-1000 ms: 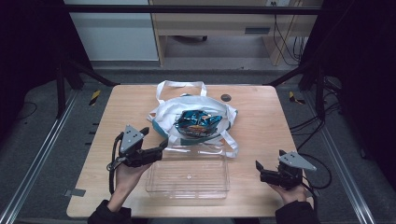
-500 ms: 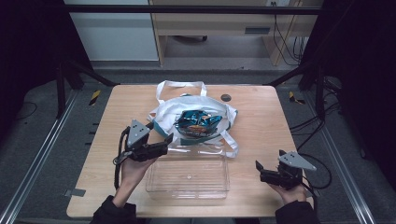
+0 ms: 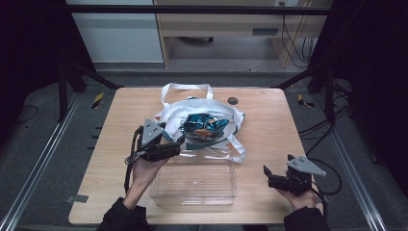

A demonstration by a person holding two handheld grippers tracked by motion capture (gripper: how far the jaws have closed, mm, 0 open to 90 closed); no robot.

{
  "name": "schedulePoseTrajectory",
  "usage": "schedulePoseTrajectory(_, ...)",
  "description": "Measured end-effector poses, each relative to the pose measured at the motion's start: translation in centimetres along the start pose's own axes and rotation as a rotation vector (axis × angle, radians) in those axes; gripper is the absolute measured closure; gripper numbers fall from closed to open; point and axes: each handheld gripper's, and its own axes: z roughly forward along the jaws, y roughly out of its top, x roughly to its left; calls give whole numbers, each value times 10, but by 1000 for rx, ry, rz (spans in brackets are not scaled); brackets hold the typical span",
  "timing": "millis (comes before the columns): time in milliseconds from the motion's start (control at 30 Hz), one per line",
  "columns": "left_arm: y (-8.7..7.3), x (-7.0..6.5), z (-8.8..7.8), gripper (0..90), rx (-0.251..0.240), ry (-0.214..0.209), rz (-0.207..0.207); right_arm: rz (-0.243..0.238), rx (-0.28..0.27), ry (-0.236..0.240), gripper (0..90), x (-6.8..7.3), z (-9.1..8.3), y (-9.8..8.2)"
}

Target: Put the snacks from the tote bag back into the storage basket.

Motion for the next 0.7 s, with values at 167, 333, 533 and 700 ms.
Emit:
schedulePoseTrajectory(167,1,-2,6,243,6,-5,9,-5,1,-2,52,0,1,0)
schedulePoseTrajectory(333,2,-1,11,266,9,-1,10,-8,4,-3,52,1,1,0)
schedulePoseTrajectory(533,1,-2,21,300,18,-4,1,-8,4,-3,53,0,1,0)
schedulePoseTrajectory(700,0,-1,29,335,30,-6,-2,-7,1,-3,52,0,1,0)
